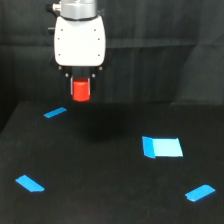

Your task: Pick up the red object from the table

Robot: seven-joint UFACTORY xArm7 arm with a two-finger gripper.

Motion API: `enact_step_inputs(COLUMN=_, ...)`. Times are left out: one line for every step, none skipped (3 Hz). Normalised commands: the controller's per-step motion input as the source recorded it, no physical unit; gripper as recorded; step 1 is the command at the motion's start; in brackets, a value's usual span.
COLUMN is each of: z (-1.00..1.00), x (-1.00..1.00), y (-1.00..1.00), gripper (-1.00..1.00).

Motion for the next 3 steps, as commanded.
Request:
enact_step_inputs(z=-0.03, x=-0.08, y=-0.07, gripper=-1.00)
enact_step_inputs(z=0.02, x=-0.02, y=0.08, gripper=-1.00)
enact_step_inputs(z=-0.10, x=0.01, y=0.04, gripper=-1.00)
